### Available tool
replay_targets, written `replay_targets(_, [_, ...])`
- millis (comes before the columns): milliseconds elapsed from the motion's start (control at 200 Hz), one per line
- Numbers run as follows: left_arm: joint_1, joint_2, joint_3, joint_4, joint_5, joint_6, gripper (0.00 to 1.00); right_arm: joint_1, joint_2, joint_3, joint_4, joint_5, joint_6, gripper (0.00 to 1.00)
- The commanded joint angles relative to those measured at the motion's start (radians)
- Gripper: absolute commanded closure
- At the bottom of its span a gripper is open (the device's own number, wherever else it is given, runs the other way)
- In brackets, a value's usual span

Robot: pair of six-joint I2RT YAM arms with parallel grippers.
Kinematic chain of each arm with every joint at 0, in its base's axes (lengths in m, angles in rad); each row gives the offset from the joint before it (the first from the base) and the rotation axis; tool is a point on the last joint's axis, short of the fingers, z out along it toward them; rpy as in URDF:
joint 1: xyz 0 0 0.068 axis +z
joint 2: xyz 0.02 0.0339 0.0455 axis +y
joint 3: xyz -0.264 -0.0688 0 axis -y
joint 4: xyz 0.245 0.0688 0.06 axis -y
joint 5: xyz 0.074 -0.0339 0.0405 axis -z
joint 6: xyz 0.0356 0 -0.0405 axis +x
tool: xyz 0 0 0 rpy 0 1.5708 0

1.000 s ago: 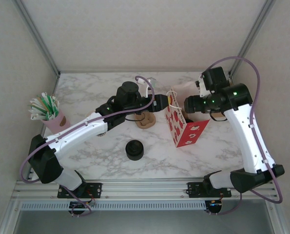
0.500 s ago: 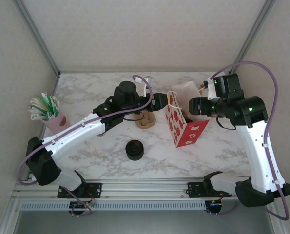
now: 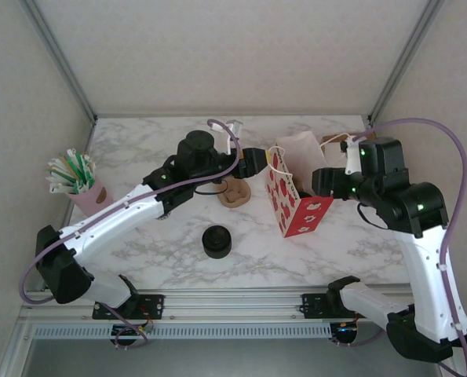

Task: Pack the takeout coffee

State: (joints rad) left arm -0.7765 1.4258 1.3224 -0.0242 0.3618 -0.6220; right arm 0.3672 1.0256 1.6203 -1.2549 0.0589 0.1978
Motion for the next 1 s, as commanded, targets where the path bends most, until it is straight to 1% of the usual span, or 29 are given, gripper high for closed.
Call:
replay_targets(0, [-0.007, -0.035, 0.007, 0.01, -0.026, 0.027, 0.32, 0.007, -0.037, -0.02, 0.032, 0.007, 0.013, 0.2])
replay_targets(360, [-0.007, -0.115, -0.056, 0.042, -0.068, 0.037, 0.31, 0.007, -0.124, -0.088, 0.064, -0.018, 0.02, 0.18])
replay_targets(400, [-0.007, -0.124, -0.06, 0.041, -0.078, 0.039, 0.29, 0.007, -0.124, -0.09, 0.064, -0.018, 0.02, 0.18])
replay_targets(621, [-0.007, -0.145, -0.065, 0.017, -0.11, 0.051, 0.27, 0.007, -0.127, -0.086, 0.069, -0.019, 0.026, 0.18])
replay_targets(646, [-0.007, -0.146, -0.066, 0.015, -0.113, 0.051, 0.24, 0.007, -0.127, -0.086, 0.067, -0.019, 0.026, 0.18])
replay_targets(746, [-0.007, -0.158, -0.074, 0.015, -0.125, 0.053, 0.23, 0.007, -0.13, -0.088, 0.063, -0.018, 0.027, 0.17])
replay_targets(786, [-0.007, -0.161, -0.075, 0.013, -0.129, 0.053, 0.21, 0.007, -0.13, -0.089, 0.061, -0.019, 0.026, 0.17])
replay_targets(946, [-0.007, -0.166, -0.077, 0.01, -0.135, 0.056, 0.19, 0.006, -0.136, -0.097, 0.06, -0.024, 0.029, 0.16])
replay_targets(996, [-0.007, -0.165, -0.078, 0.008, -0.139, 0.056, 0.16, 0.006, -0.138, -0.099, 0.058, -0.026, 0.029, 0.15])
